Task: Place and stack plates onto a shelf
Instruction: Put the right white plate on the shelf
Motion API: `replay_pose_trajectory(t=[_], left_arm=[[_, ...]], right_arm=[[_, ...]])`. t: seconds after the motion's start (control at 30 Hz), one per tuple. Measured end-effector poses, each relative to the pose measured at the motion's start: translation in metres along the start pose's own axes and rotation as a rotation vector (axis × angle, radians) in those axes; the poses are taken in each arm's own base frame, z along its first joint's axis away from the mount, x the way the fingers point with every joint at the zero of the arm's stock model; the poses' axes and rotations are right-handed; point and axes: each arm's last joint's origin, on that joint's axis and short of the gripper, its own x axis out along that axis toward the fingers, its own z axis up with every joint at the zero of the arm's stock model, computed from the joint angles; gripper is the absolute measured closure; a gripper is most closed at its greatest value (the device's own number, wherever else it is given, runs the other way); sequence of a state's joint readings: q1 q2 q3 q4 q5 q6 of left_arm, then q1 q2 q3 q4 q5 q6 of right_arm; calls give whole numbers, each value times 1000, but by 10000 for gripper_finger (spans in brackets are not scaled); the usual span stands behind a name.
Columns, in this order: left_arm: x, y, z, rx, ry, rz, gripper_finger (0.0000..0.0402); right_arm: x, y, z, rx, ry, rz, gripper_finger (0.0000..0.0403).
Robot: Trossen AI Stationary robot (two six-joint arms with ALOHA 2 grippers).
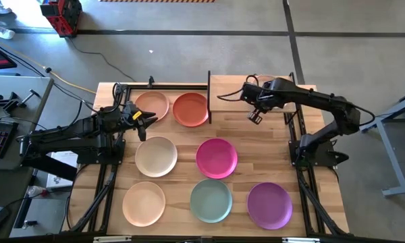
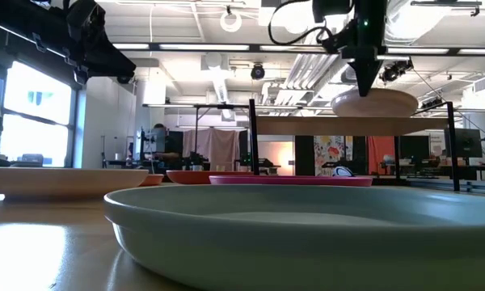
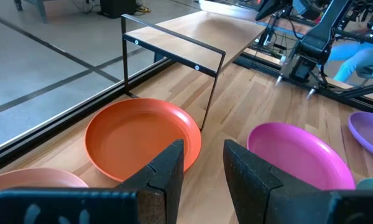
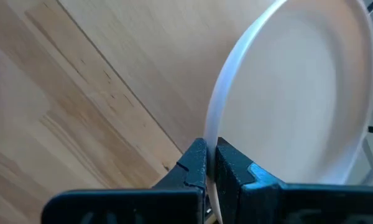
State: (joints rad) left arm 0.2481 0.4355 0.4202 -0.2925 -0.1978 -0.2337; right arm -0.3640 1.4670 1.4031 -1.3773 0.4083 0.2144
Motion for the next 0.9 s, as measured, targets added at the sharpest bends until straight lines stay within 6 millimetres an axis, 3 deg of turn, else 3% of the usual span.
replay_pose_trajectory(t=[0.9], left_arm=[[0,0,0,0,1,0,300]], right_arm=[[21,-47,4,58,79,194,403]])
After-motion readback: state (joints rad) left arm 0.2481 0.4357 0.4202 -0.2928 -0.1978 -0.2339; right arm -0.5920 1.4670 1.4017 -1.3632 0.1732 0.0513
